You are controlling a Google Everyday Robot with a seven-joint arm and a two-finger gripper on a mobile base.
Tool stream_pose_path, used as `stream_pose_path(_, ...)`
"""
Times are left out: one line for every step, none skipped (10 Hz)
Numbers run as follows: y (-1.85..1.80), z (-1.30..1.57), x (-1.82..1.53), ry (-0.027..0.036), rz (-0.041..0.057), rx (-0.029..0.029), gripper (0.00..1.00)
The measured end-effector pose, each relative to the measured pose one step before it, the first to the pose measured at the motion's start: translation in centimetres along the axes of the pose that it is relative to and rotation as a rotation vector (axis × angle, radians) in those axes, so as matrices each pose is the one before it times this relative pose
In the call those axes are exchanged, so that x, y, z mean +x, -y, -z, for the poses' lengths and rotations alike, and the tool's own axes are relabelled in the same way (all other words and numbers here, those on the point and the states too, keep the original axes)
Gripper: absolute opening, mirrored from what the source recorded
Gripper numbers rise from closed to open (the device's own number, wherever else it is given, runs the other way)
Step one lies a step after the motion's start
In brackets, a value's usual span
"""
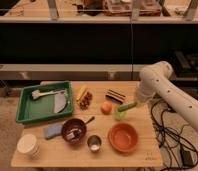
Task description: Place pepper in plastic cup
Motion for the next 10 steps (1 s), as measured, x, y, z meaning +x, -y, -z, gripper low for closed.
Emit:
stream_pose_path(0.047, -0.204, -0.123, -0.00497, -0.00067, -0.00249, 0.43)
stream_pose_path(0.058, -0.279, -0.248, -0.00882, 0.00326, -0.00327, 0.53)
stream_pose_path(0.061, -0.342, -0.5, -0.005, 0.00694, -0.00362, 0.65)
stream_pose_path(0.002, -0.14, -0.306, -0.00498, 0.00655, -0.00024, 0.75)
stream_pose_path(-0.022, -0.037, -0.355, -0.00411, 0.00941, 0.00216, 0.79)
stream_pose_path(-0.055, 0.0, -0.306, -0.00213, 0.00961, 0.00258, 0.8)
stream_pose_path(-0.055, 0.068, -0.205, -0.00096, 0.00655, 0.00312, 0.8)
stream_pose_path(-0.081, 0.037, -0.161, 0.00088, 0.00414, 0.00248, 0.8)
stream_pose_path(-0.11, 0.216, -0.076, 0.00236, 0.0063, 0.00749, 0.8)
stream_pose_path(-0.129, 0.283, 0.005, 0.00831, 0.01288, 0.01207, 0.8)
